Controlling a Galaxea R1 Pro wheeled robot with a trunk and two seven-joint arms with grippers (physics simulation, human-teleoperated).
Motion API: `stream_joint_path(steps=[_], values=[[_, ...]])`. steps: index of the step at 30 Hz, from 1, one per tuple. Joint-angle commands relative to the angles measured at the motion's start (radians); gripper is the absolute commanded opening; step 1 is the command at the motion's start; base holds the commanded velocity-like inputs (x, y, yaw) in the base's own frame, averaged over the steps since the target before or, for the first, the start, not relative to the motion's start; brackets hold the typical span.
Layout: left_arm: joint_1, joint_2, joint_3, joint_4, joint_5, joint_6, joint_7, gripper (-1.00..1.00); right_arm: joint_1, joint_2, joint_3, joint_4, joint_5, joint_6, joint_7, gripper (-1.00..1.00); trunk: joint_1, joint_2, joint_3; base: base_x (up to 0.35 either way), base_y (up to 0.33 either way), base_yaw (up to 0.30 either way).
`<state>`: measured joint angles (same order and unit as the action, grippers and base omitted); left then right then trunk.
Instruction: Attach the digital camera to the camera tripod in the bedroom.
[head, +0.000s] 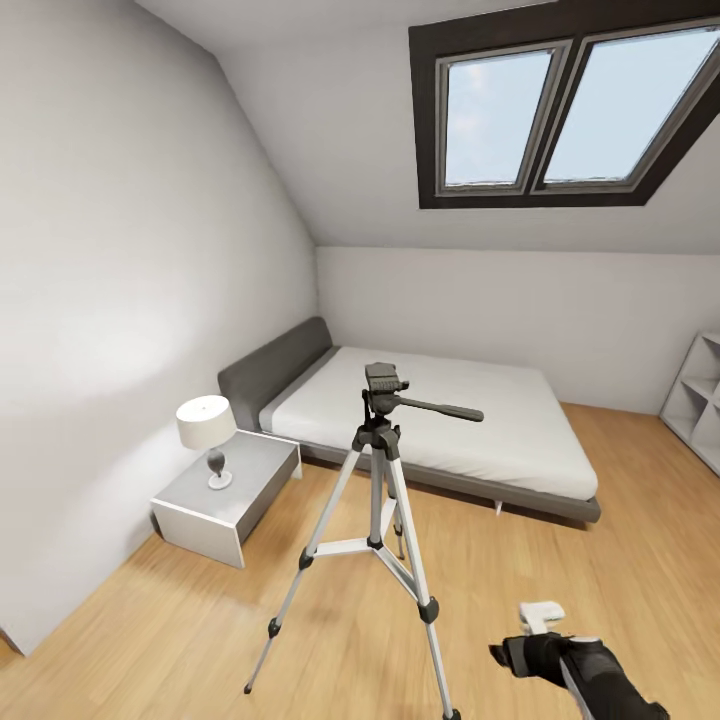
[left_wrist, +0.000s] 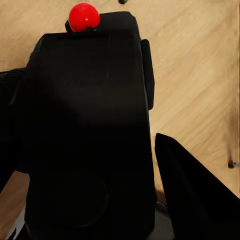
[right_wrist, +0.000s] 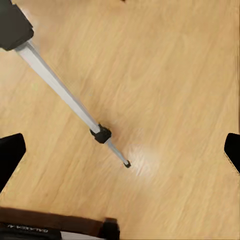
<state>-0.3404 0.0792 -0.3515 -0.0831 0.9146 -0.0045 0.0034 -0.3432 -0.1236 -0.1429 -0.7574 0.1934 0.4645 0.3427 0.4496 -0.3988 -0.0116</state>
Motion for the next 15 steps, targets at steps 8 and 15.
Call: stream_joint_path(steps=[8, 15], values=[[0.000, 0.035, -0.007, -0.092, 0.010, 0.007, 0.007, -1.00, -0.226, 0.015, 0.005, -0.189, -0.061, 0.256, 0.025, 1.00, 0.000, -0.001, -0.001, 0.000, 0.000, 0.000], [0.000, 0.038, -0.007, -0.093, 0.010, 0.008, 0.007, -1.00, -0.322, 0.089, 0.009, -0.128, -0.063, 0.252, 0.033, 1.00, 0.000, -0.001, -0.001, 0.000, 0.000, 0.000]])
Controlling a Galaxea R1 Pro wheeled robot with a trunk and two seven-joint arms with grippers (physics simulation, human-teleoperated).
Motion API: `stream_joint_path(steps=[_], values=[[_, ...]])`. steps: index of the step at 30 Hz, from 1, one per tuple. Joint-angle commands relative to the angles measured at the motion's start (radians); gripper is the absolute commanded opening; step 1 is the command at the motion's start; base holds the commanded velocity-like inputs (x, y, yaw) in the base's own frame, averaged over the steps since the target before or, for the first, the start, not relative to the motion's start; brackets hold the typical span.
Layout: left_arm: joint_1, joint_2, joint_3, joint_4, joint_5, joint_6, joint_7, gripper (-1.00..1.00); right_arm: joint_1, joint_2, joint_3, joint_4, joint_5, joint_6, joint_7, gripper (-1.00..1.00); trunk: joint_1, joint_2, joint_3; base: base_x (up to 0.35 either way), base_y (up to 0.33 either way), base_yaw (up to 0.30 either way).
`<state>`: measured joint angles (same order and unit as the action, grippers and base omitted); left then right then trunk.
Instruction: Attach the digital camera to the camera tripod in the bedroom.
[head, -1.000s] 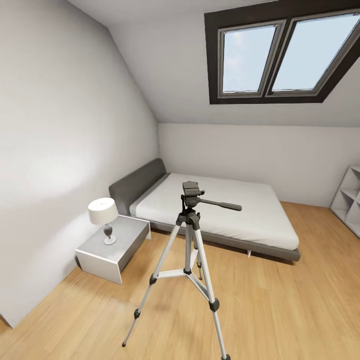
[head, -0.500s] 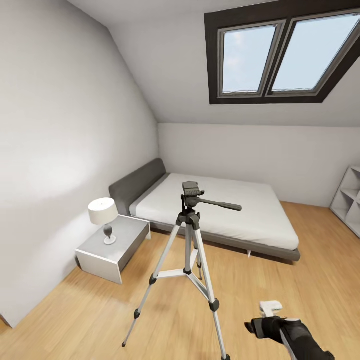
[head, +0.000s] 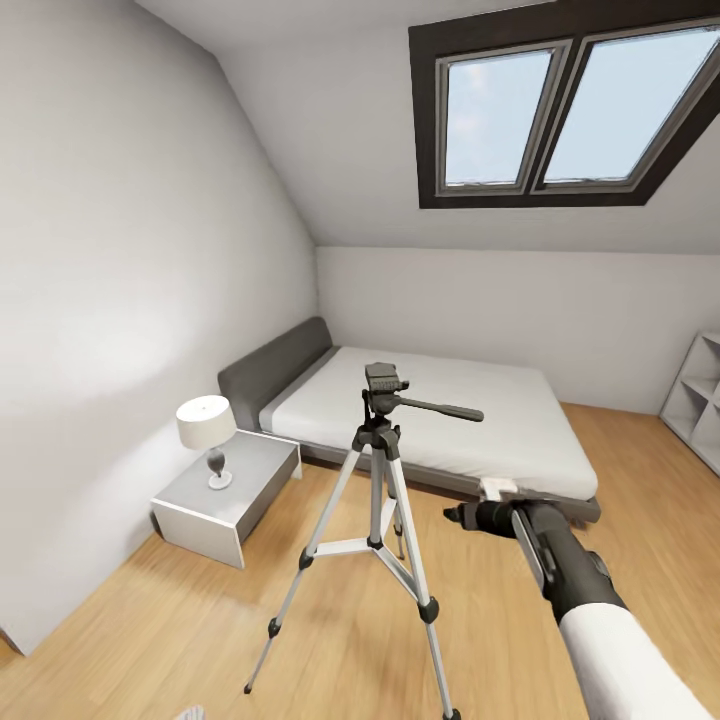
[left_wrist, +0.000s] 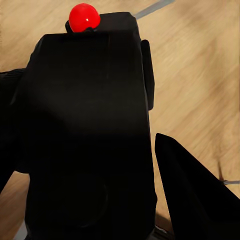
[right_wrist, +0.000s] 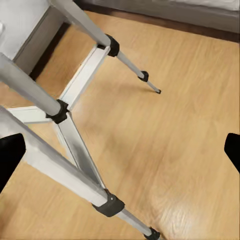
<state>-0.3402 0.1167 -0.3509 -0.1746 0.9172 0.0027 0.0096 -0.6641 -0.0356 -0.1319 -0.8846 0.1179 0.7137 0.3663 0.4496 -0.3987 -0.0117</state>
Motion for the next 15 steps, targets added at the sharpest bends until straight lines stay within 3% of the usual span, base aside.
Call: stream_joint_path(steps=[1, 2, 3, 4, 15], values=[[0.000, 0.001, -0.008, -0.001, 0.007, 0.000, 0.001, -1.00, -0.005, 0.013, -0.001, 0.002, 0.012, -0.002, 0.011, 1.00, 0.000, -0.001, -0.001, 0.000, 0.000, 0.000], [0.000, 0.002, -0.008, -0.001, 0.007, 0.000, 0.001, -1.00, -0.008, 0.024, 0.000, 0.004, 0.012, -0.008, 0.013, 1.00, 0.000, -0.001, -0.001, 0.000, 0.000, 0.000], [0.000, 0.002, -0.008, -0.001, 0.006, 0.000, 0.001, -1.00, -0.017, 0.064, 0.001, 0.016, 0.016, -0.044, 0.025, 1.00, 0.000, -0.001, -0.001, 0.000, 0.000, 0.000], [0.000, 0.001, -0.008, -0.002, 0.006, 0.000, 0.002, -1.00, -0.018, 0.073, 0.003, 0.019, 0.018, -0.055, 0.035, 1.00, 0.000, -0.001, -0.001, 0.000, 0.000, 0.000], [0.000, -0.003, -0.009, -0.001, -0.001, 0.000, 0.003, -1.00, -0.016, 0.072, 0.049, 0.028, 0.021, -0.063, 0.154, 1.00, 0.000, -0.001, -0.001, 0.000, 0.000, 0.000]])
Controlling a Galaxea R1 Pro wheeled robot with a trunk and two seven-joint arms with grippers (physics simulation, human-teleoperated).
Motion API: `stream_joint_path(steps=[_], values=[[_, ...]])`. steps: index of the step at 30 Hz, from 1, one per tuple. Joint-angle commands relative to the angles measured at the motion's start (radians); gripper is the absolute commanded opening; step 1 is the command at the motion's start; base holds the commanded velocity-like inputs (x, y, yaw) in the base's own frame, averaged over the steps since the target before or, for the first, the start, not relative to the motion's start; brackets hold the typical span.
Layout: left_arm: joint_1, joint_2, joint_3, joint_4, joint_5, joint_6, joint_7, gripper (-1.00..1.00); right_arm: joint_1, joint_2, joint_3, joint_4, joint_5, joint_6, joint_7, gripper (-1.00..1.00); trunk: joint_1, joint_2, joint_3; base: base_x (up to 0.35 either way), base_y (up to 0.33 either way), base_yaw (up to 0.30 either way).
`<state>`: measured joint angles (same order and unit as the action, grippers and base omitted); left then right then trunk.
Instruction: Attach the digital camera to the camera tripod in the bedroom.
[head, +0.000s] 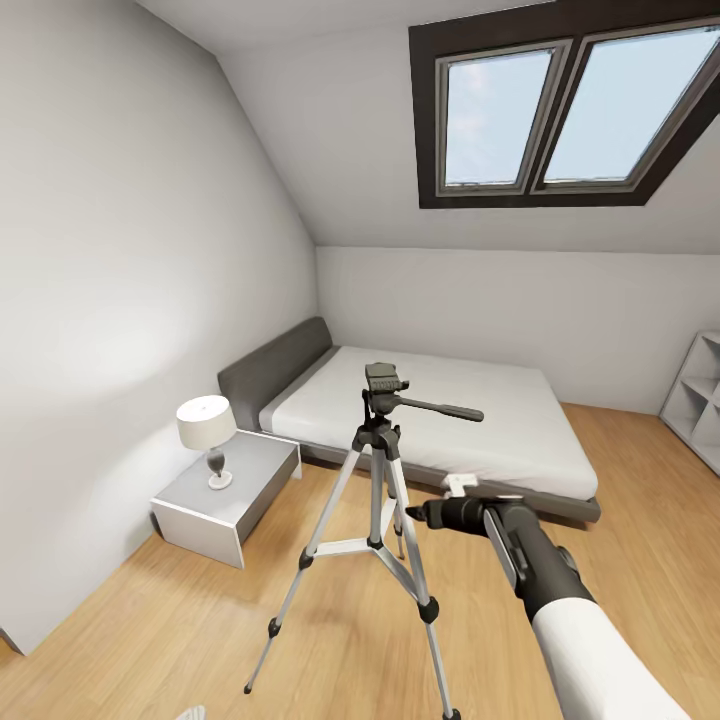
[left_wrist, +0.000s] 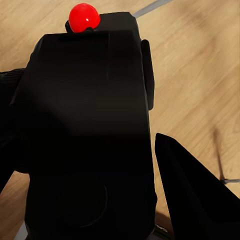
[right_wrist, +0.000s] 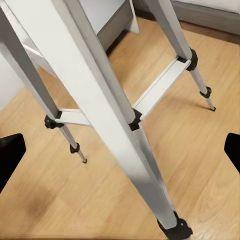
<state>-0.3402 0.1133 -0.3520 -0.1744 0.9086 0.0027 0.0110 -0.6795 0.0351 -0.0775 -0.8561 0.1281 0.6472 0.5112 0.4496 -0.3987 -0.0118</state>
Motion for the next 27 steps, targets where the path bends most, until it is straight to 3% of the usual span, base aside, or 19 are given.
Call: stream_joint_path(steps=[1, 27], values=[[0.000, 0.001, -0.008, -0.001, 0.007, 0.000, 0.001, -1.00, 0.000, 0.001, -0.004, -0.001, 0.010, 0.003, 0.014, 1.00, 0.000, -0.001, -0.001, 0.000, 0.000, 0.000], [0.000, -0.003, -0.011, -0.016, 0.002, 0.000, 0.003, -1.00, 0.002, -0.002, 0.002, 0.029, 0.011, 0.013, 0.023, 1.00, 0.000, -0.001, -0.006, 0.000, 0.000, 0.007]])
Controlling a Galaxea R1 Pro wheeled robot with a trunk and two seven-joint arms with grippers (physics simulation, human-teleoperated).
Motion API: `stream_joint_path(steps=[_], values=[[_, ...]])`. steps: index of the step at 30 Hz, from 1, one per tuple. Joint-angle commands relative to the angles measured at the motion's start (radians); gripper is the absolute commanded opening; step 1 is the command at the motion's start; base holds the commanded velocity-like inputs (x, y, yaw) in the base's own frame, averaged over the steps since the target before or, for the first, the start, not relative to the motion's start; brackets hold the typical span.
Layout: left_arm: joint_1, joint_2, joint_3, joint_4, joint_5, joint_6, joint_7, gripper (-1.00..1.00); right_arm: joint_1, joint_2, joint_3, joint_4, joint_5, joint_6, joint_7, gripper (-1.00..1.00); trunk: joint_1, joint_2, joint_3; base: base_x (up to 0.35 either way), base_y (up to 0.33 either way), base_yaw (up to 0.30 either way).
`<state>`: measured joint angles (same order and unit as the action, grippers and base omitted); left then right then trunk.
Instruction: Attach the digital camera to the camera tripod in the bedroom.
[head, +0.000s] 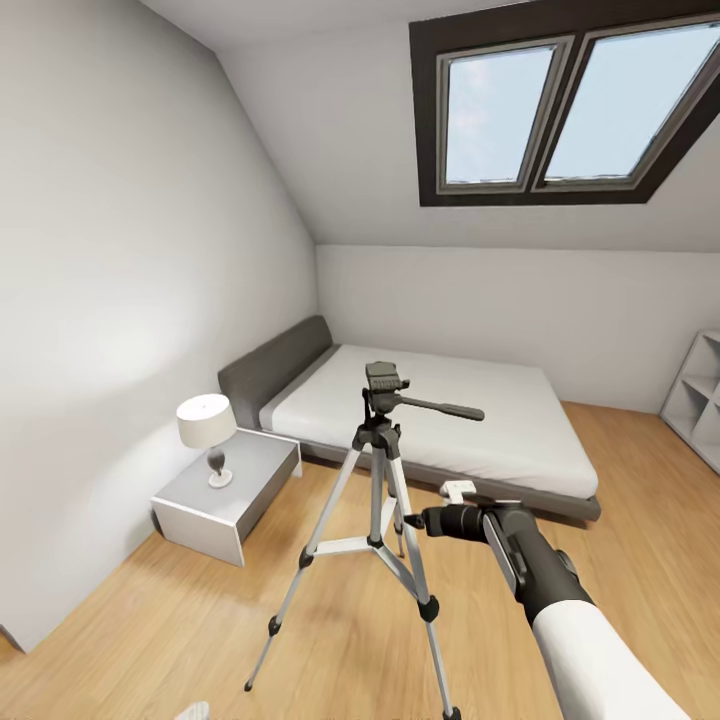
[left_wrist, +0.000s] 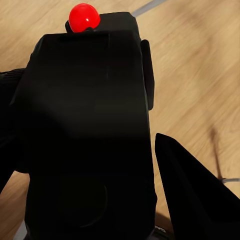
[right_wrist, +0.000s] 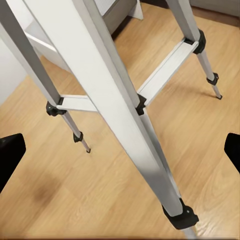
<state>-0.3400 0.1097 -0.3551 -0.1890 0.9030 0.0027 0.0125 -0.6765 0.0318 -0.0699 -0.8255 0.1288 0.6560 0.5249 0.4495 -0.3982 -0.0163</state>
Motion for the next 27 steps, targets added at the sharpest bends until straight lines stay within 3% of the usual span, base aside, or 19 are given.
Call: stream_joint_path(steps=[1, 27], values=[[-0.001, 0.001, -0.008, -0.001, 0.008, 0.000, 0.001, -1.00, -0.001, 0.001, -0.005, 0.000, 0.011, 0.006, 0.009, 1.00, 0.001, -0.002, -0.003, 0.000, 0.000, 0.022], [-0.001, 0.001, -0.008, -0.002, 0.007, 0.000, 0.001, -1.00, -0.002, 0.000, -0.007, 0.000, 0.019, 0.039, 0.007, 1.00, 0.001, -0.002, -0.044, 0.000, 0.000, 0.003]])
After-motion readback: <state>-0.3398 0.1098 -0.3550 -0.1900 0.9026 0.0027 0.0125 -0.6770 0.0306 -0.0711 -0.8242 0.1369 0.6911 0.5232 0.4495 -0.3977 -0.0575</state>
